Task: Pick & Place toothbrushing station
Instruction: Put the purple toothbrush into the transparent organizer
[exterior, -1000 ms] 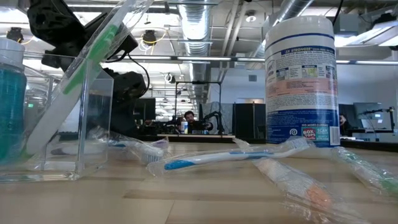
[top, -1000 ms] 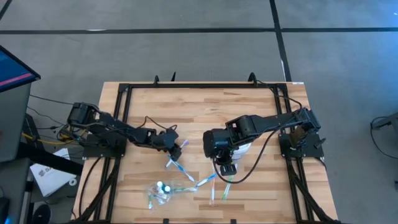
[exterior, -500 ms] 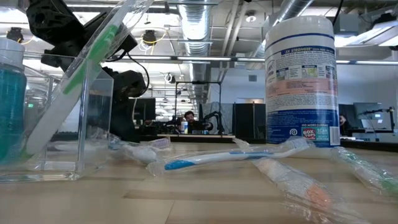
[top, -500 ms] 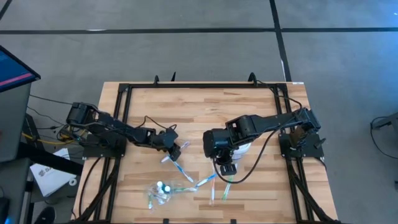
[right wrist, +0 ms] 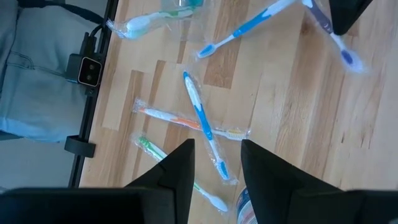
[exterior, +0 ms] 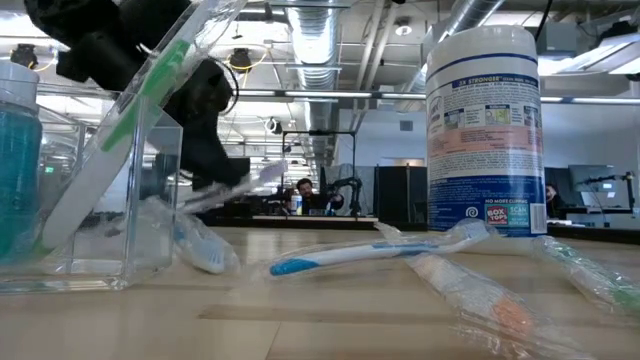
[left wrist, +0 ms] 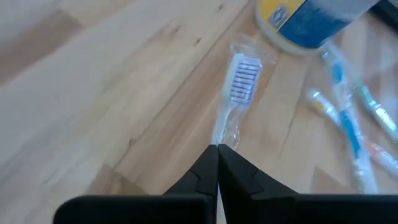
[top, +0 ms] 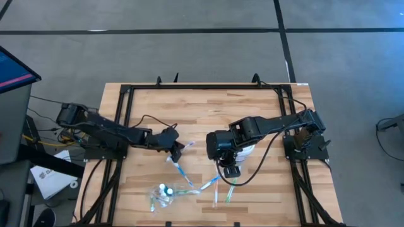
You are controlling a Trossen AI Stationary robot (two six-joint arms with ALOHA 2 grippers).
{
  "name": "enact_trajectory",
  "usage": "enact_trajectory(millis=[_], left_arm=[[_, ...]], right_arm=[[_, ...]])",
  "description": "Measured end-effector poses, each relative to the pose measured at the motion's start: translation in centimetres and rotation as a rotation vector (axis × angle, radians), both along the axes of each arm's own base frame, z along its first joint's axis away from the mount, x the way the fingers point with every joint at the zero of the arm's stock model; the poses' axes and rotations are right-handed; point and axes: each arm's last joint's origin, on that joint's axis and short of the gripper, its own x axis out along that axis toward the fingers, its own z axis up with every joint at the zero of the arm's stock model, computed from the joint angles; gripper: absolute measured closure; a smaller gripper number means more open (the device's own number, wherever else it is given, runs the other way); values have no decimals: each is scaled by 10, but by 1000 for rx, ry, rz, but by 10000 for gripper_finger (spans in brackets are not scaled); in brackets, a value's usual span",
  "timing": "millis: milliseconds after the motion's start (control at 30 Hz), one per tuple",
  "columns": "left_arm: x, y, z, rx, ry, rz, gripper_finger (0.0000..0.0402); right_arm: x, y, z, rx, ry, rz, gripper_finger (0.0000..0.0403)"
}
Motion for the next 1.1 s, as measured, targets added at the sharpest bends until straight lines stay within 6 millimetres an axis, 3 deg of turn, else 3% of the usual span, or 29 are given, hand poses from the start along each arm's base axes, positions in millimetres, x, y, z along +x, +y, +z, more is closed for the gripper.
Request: enact_trajectory(millis=[533,1100], left_arm=[[-20,-18,50,127,-221,-56,401],[-35,-34,77,258,-359,-128,401]], right_arm=[[0,0,0,1,-2,0,281],[2,0,-2,2,1,-6,281]])
